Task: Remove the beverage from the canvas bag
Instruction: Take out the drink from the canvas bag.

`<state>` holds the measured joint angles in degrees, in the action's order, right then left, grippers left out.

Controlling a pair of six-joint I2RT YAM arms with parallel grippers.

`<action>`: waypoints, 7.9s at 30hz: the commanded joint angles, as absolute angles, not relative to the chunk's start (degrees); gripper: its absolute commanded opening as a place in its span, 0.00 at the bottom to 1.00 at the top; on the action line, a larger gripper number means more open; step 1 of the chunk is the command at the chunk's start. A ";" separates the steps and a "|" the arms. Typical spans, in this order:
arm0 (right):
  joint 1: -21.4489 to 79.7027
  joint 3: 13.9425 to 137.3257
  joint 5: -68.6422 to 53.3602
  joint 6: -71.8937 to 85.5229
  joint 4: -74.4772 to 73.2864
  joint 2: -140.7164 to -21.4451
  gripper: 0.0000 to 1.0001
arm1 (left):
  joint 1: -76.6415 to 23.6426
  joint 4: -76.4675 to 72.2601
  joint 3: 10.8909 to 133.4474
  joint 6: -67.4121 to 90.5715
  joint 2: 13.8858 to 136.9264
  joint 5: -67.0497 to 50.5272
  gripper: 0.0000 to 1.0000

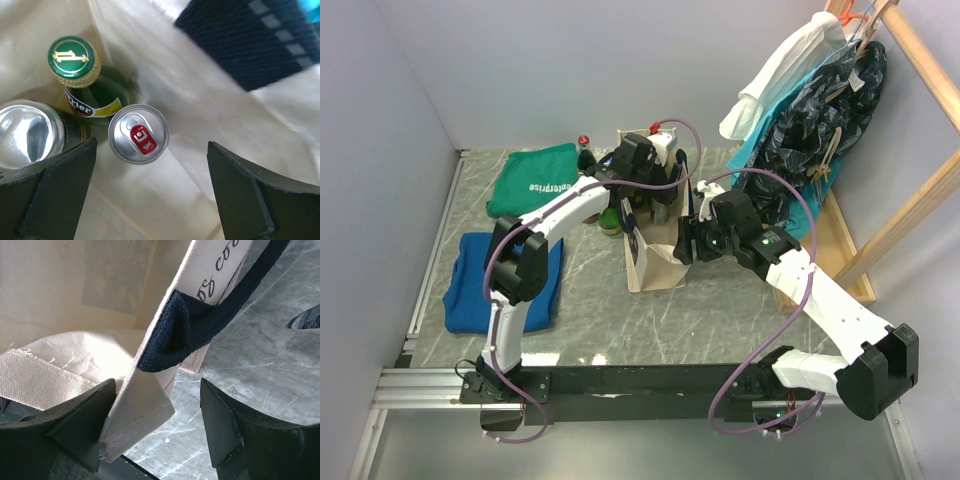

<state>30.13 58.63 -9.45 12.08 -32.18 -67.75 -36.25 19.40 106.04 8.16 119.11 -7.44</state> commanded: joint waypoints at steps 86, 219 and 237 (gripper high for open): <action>31.03 59.24 3.52 13.45 -31.90 -58.88 0.75 | -37.53 16.26 110.48 6.59 126.39 -0.18 0.89; 31.03 58.01 3.52 14.24 -31.20 -59.15 0.74 | -39.55 29.44 121.11 0.70 109.07 -2.46 0.01; 31.03 58.18 2.99 14.41 -31.46 -58.62 0.74 | -39.55 30.94 121.03 1.14 103.62 -3.25 0.01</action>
